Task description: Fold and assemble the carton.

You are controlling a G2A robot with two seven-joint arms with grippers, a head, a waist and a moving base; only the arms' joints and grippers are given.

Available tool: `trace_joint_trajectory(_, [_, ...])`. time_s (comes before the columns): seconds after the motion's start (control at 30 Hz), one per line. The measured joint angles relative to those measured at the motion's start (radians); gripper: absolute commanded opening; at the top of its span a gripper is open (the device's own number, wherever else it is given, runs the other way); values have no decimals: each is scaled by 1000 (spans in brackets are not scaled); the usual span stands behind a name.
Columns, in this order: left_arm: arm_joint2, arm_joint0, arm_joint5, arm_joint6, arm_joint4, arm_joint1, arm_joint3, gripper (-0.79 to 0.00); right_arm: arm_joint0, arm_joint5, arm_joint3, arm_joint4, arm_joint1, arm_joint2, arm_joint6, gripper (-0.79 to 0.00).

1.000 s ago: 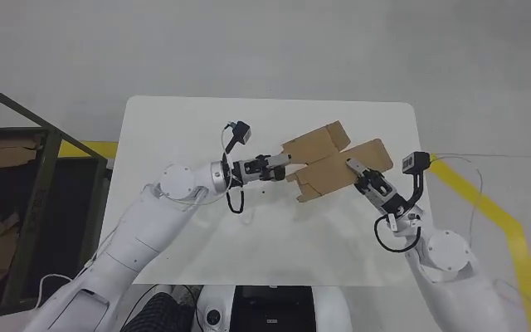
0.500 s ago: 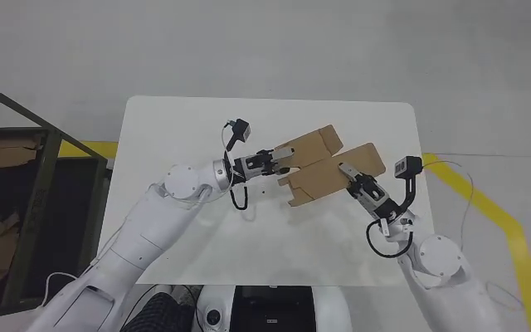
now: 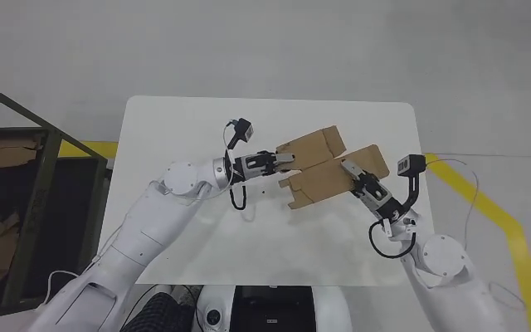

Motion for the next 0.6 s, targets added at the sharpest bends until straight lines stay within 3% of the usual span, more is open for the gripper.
trace_joint_trajectory(0.37, [-101, -14, 21, -193, -57, 22, 63, -785, 21, -121, 93, 107, 9, 72, 220, 0])
trace_joint_trajectory(0.6, [-137, -30, 78, -345, -129, 32, 95, -785, 68, -180, 180, 193, 8, 36, 392, 0])
